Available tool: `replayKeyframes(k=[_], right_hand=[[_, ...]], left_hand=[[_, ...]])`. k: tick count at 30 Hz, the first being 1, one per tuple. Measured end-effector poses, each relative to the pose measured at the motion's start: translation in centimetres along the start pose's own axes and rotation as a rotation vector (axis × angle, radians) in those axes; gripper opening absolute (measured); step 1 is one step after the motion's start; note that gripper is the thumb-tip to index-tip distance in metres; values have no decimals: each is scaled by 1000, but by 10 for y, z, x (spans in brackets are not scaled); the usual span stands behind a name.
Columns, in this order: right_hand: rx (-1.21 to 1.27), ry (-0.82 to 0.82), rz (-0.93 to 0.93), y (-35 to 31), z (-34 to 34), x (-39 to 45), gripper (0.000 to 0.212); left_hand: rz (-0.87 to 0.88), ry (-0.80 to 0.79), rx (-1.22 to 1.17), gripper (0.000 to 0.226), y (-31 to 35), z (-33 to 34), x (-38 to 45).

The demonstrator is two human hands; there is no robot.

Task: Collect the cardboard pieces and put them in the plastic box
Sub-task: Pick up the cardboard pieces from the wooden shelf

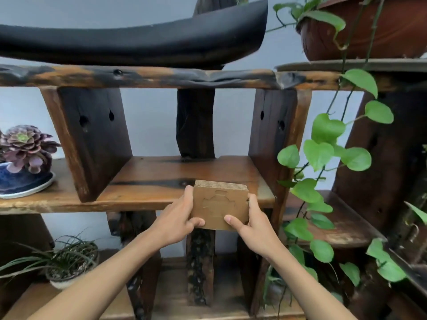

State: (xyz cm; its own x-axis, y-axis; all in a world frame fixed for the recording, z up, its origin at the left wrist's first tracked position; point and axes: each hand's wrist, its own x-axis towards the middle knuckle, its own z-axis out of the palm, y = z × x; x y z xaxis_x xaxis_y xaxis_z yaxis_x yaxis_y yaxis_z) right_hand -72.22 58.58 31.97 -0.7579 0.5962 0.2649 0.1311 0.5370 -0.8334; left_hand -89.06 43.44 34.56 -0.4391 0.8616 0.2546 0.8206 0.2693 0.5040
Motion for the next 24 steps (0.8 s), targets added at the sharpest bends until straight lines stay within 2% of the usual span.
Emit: replayKeyframes(k=[5,16,24], right_hand=[[46,28,64,35,-4,-32,50],[235,38,306,102,10,-144,48],[326,200,498,111,42,-248,47]], left_hand=[[-37,-130,-139,70,-1,39,-14],[-92,-455,-318,81,-6,130,-74],[-66,-647,-355,87,-6,175,-132]])
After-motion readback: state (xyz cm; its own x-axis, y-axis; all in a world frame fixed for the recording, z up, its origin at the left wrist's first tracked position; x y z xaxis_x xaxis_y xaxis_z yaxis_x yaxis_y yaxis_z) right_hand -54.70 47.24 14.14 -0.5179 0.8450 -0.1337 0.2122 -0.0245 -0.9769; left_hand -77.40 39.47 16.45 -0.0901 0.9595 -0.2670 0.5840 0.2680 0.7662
